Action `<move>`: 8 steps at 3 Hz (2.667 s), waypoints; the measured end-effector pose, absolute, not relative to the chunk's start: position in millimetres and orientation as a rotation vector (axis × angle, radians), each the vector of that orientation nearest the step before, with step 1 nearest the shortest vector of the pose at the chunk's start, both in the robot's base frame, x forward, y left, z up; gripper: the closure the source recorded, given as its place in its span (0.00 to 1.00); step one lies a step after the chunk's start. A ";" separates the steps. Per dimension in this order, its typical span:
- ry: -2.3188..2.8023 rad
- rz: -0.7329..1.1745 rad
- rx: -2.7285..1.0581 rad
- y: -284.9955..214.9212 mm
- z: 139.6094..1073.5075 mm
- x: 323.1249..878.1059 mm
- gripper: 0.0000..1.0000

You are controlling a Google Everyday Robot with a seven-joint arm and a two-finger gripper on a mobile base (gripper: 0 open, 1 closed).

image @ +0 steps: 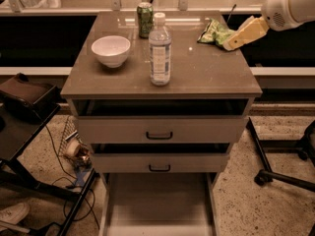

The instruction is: Move green jalapeno chip bag near blue plastic bottle

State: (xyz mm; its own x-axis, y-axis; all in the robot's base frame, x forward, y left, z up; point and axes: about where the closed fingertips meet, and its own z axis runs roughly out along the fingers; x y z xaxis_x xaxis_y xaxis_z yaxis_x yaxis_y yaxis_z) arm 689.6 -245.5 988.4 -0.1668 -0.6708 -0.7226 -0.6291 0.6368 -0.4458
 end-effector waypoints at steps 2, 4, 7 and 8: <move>1.864 0.107 -0.956 -201.0 907.2 810.8 0.00; 1.902 0.052 -0.848 -229.1 866.7 871.2 0.00; 2.001 0.031 -0.663 -242.2 869.1 904.4 0.00; 2.085 0.040 -0.602 -247.7 854.0 906.7 0.18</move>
Offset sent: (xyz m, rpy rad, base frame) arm 0.1830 0.0596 -0.1162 0.2069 0.0549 0.0068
